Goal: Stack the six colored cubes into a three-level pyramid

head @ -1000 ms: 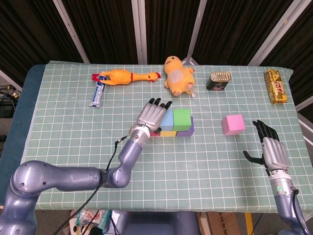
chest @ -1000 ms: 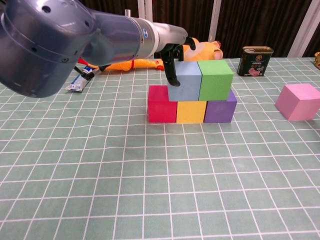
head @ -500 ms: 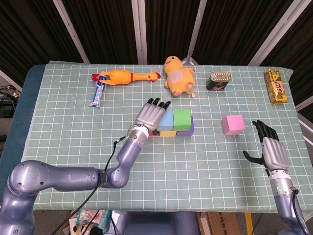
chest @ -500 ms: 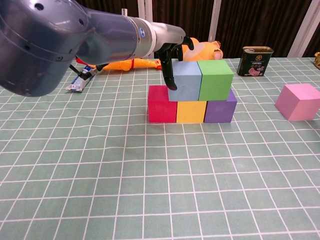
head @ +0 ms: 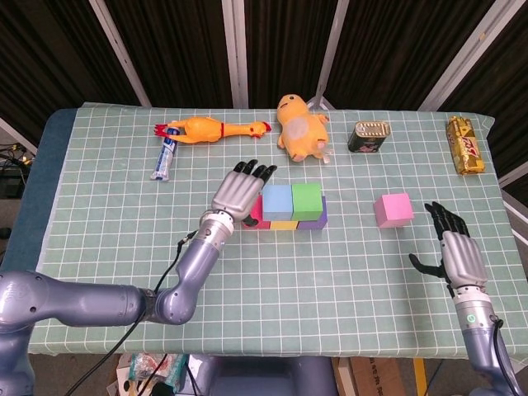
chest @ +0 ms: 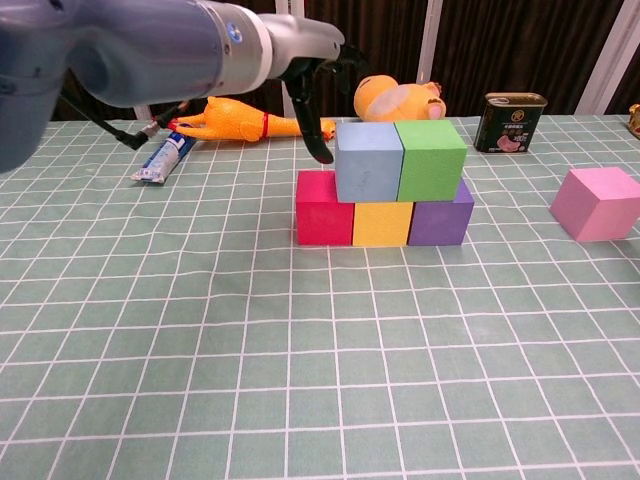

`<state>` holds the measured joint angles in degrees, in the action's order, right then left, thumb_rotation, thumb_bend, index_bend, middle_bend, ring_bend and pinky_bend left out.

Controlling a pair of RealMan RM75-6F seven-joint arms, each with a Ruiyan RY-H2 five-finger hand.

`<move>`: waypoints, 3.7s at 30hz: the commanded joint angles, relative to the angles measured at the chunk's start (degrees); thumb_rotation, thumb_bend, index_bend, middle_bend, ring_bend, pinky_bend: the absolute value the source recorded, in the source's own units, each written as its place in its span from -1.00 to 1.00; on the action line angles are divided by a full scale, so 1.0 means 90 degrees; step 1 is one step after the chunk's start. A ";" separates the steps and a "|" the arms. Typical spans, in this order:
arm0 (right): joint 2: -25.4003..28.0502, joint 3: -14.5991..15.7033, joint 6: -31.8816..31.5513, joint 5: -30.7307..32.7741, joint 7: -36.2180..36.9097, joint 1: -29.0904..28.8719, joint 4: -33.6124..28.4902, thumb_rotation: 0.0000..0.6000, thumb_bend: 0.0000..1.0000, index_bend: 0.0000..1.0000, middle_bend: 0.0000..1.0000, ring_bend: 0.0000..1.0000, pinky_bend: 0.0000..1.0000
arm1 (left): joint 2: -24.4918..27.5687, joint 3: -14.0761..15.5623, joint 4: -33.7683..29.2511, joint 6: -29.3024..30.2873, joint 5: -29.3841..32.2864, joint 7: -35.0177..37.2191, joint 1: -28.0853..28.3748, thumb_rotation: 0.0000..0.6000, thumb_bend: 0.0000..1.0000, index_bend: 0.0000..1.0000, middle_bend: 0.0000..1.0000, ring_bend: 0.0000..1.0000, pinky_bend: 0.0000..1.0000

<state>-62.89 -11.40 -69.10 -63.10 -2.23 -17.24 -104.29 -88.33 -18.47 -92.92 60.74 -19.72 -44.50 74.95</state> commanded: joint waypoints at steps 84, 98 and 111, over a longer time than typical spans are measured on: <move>0.0056 0.0142 0.0295 0.0154 0.0054 -0.0069 -0.0067 1.00 -0.38 -1.00 -1.00 -1.00 -1.00 | -0.0562 0.0739 -0.0009 0.0052 0.0249 -0.0131 -0.1658 1.00 -0.67 -0.98 -0.77 -0.91 -0.80; 0.0044 0.0151 0.0300 0.0162 0.0042 -0.0072 -0.0050 1.00 -0.38 -1.00 -1.00 -1.00 -1.00 | -0.0774 0.0739 0.0338 -0.0021 0.0319 -0.0154 -0.1572 1.00 -0.67 -0.98 -0.77 -0.91 -0.80; 0.0046 0.0155 0.0299 0.0158 0.0051 -0.0067 -0.0044 1.00 -0.38 -1.00 -1.00 -1.00 -1.00 | -0.1017 0.0695 0.0551 -0.0088 0.0291 -0.0207 -0.1442 1.00 -0.67 -0.98 -0.77 -0.91 -0.80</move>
<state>-62.48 -10.01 -66.40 -61.67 -1.77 -17.85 -104.70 -97.35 -12.23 -88.09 59.98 -17.17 -46.24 61.87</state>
